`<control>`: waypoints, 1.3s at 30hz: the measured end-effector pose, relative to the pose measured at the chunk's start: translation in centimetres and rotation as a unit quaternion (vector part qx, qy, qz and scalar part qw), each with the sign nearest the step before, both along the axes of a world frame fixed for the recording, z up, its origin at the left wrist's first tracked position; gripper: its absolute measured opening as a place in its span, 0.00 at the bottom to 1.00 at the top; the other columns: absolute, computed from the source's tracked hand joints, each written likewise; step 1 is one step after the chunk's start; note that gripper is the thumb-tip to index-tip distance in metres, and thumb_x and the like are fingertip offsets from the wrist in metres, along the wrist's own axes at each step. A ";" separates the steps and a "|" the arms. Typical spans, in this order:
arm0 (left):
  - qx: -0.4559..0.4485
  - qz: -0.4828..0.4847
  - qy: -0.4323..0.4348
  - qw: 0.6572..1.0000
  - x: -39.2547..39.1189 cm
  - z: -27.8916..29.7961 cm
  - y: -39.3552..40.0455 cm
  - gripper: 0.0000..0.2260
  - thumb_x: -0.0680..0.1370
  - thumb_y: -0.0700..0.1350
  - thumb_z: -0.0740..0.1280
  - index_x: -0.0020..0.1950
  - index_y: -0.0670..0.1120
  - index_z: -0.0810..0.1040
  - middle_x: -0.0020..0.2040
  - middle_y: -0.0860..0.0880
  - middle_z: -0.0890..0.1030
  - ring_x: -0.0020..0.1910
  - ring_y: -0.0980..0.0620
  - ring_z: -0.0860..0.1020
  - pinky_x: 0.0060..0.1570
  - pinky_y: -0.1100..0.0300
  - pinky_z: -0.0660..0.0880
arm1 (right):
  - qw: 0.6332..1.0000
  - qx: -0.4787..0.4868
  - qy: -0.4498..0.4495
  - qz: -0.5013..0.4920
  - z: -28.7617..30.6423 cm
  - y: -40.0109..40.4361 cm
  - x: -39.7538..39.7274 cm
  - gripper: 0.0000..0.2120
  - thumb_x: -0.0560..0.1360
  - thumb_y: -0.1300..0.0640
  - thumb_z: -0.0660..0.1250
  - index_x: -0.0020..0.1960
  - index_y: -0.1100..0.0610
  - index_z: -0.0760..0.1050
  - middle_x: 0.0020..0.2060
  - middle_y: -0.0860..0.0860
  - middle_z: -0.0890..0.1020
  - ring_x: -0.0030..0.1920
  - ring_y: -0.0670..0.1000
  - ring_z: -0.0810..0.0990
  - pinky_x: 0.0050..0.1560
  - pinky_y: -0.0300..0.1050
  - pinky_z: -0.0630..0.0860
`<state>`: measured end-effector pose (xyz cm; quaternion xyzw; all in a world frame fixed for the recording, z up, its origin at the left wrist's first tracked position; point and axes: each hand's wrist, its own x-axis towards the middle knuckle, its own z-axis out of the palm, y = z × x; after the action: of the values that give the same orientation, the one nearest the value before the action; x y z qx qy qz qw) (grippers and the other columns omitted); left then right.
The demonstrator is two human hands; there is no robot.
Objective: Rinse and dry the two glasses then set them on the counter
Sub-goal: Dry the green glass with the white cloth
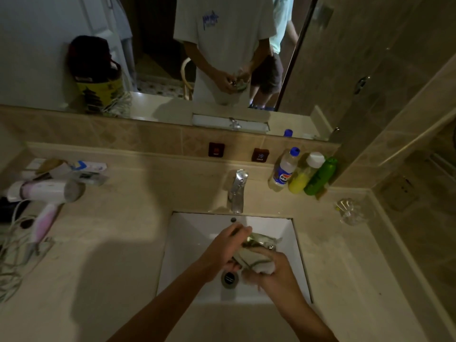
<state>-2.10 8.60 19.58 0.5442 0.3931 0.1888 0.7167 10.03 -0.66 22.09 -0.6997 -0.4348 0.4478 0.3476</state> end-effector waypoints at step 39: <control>-0.203 -0.001 -0.052 0.978 -3.0 -0.1 -0.3 0.24 0.79 0.66 0.61 0.47 0.45 0.79 0.35 0.45 0.77 0.30 0.51 0.74 0.28 0.61 0.67 | 0.983 0.062 -0.110 0.131 1.0 0.7 -1.5 0.16 0.68 0.64 0.67 0.54 0.53 0.83 0.51 0.46 0.83 0.56 0.46 0.79 0.56 0.31 0.72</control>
<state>-5.07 8.26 19.47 0.3772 0.3847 0.1325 0.8320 8.54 0.05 23.13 -0.6589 -0.5848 0.3821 0.2790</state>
